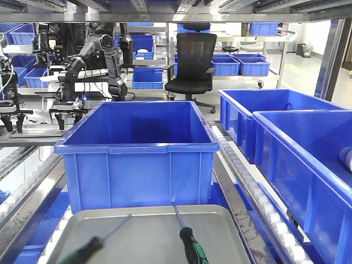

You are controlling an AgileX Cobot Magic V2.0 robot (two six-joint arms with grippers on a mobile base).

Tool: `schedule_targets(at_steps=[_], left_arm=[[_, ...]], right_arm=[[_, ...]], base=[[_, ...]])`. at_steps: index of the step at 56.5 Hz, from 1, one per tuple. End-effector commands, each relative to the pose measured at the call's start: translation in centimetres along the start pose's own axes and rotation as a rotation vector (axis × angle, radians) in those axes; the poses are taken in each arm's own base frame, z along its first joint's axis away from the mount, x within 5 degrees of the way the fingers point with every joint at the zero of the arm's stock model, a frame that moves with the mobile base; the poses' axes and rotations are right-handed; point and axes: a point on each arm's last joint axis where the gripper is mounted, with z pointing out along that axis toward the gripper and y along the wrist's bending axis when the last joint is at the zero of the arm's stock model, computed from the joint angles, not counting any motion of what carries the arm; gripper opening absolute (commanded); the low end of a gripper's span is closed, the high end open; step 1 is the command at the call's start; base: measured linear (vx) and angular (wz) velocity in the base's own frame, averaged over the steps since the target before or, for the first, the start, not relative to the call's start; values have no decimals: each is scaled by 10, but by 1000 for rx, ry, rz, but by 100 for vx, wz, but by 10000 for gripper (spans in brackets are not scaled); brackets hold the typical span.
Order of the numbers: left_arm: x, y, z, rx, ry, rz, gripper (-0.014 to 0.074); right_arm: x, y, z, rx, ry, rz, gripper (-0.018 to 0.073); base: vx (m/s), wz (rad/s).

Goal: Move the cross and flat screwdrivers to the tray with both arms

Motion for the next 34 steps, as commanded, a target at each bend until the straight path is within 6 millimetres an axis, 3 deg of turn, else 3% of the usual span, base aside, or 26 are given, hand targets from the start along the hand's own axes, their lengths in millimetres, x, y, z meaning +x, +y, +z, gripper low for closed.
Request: schedule_targets(at_steps=[1,6,14,34], left_arm=[[-12,6,-6,-78,-222,-24,3],[-10,11,-4,-110,-267,-31,3],[-7,10,-4,-102,-246,-32,3],[-7,10,-4,-102,-246,-32,3]], right_arm=[[-1,-5,-14,78,-267,-1,-11],[14,-6,-18,103,-339,1,-11],[26,-6,-14,102,-305,3,-8],[28,-6,-14,95,-282,3,-8]], base=[[0,0],[0,0],[0,0],[0,0]])
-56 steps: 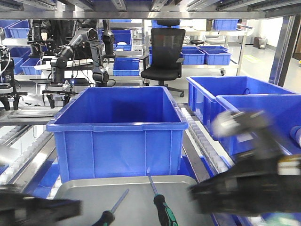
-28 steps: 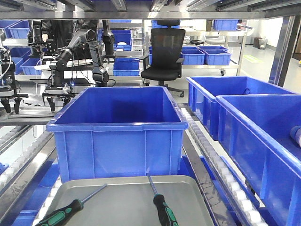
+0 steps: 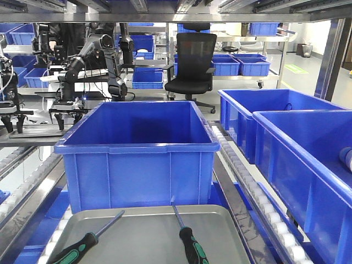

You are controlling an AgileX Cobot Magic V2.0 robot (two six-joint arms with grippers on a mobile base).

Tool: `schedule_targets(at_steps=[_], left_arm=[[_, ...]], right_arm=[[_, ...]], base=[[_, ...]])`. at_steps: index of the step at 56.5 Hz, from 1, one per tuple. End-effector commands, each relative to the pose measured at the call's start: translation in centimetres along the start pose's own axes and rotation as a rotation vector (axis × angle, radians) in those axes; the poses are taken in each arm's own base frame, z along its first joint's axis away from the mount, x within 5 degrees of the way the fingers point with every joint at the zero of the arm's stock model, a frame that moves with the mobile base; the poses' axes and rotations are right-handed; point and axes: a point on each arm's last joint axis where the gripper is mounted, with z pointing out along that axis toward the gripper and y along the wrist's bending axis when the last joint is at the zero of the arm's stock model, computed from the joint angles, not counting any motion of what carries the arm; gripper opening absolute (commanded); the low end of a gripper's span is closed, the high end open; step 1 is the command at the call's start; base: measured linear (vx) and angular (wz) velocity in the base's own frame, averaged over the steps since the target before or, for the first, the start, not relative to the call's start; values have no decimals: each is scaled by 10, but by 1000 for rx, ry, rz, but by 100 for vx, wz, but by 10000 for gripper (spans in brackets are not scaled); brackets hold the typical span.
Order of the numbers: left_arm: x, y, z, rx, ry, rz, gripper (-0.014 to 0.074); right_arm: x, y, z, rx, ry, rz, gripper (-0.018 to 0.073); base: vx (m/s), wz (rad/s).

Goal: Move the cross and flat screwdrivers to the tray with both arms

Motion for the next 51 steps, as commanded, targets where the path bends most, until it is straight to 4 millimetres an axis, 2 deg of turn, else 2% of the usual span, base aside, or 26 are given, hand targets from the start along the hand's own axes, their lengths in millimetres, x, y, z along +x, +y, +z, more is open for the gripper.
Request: schedule_targets(at_steps=[1,8,14,25,31,38,51], left_arm=[[-14,1,-2,-16,-91,-25,3],[-13,1,-2,-21,-93,-26,3],[1,12,-1,-134,-132,145,3],[62,32,-7,-322,-211,161,3],[96,37,-11,-366,-274,82,3],[98,33,-19,-367,-259,91,3],[101,34,-16,-367,-217,84,3]], right_arm=[[-15,-2,0,24,-89,-4,-8],[-15,-2,0,24,-89,-4,-8],[-15,-2,0,22,-82,-4,-8],[-15,-2,0,22,-82,-4,-8],[-15,-2,0,22,-82,-4,-8],[-15,-2,0,22,-82,-4,-8],[-15,-2,0,22,-82,-4,-8]], base=[[0,0],[0,0],[0,0],[0,1],[0,0],[0,0],[0,0]])
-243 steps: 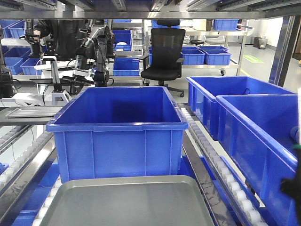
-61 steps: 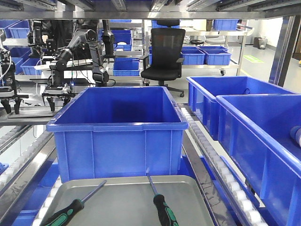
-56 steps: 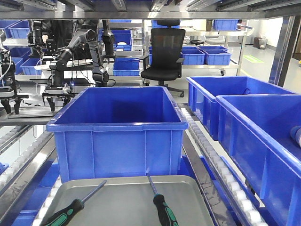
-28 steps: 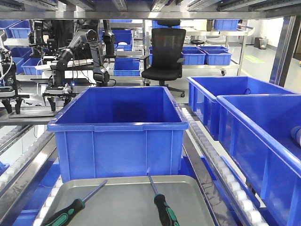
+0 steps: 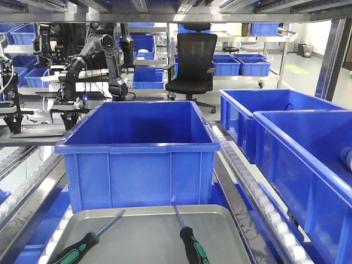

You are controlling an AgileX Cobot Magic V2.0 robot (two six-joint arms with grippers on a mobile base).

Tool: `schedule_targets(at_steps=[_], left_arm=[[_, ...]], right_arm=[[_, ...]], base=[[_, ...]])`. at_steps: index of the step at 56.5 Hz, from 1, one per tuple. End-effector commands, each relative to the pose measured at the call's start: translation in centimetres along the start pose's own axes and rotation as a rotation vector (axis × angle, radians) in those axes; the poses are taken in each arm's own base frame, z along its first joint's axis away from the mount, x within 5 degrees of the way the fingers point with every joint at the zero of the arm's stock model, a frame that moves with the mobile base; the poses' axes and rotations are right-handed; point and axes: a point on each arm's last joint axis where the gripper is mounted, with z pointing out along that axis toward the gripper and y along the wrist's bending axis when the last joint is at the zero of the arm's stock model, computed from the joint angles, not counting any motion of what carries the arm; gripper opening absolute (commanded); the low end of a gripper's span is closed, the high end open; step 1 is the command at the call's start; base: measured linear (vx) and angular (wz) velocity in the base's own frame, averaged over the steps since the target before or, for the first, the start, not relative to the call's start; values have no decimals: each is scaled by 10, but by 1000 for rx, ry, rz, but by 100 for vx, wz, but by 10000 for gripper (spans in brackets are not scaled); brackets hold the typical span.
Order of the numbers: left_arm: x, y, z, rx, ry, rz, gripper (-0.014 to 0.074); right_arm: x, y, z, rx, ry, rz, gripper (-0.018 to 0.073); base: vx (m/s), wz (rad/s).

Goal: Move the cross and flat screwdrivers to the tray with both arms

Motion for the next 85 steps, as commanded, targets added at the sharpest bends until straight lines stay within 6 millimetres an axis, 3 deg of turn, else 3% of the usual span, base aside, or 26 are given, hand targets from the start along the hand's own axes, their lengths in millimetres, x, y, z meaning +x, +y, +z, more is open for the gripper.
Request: schedule_targets(at_steps=[1,27,32,41,51,85], left_arm=[[-15,1,-1,-6,-86,-11,3],[-15,1,-1,-6,-87,-11,3],[-15,1,-1,-6,-87,-11,3],[-15,1,-1,-6,-87,-11,3],[-15,1,-1,-6,-87,-11,3],[-15,1,-1,-6,-87,-11,3]], right_arm=[[-15,-2,0,24,-89,-4,-8],[-15,-2,0,24,-88,-4,-8],[-8,-5,1,72,-82,-100,-8],[33,-20,-5,338,-6,-196,-8],[92,-27,-15,488,-13,2,-8],[95,-26,-15,485,22,23,-8]], base=[[0,0],[0,0],[0,0],[0,0],[0,0],[0,0]])
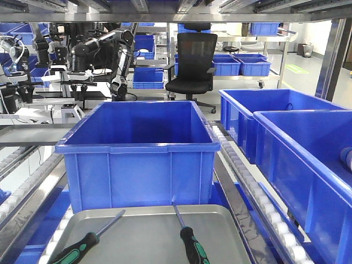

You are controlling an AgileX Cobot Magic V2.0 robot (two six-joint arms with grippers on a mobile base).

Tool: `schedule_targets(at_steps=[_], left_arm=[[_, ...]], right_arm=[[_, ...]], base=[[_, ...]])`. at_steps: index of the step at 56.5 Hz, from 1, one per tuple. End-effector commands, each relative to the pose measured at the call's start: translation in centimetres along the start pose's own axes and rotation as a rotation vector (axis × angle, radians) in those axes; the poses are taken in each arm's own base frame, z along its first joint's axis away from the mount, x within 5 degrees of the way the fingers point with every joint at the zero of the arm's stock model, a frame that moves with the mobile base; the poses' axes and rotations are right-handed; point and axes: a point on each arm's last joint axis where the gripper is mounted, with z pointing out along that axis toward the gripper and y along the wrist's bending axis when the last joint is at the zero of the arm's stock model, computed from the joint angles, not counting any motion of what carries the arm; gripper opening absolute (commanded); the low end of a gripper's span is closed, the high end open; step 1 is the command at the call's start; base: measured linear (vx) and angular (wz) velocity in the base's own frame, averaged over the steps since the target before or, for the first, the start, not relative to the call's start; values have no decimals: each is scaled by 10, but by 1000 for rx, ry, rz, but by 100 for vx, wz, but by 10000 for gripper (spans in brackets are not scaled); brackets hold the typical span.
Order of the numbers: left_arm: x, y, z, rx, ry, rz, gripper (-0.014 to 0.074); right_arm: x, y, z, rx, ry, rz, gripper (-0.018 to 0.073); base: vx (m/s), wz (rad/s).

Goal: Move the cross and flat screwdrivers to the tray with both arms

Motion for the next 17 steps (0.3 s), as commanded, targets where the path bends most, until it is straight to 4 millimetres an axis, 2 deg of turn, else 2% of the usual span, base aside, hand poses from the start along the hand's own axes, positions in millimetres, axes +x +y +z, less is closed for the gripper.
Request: schedule_targets(at_steps=[1,17], left_arm=[[-16,1,-2,-8,-102,-8,3],[-16,1,-2,-8,-102,-8,3]], right_arm=[[-6,1,0,-6,-82,-10,-8],[-6,1,0,-6,-82,-10,-8]], base=[[0,0],[0,0]])
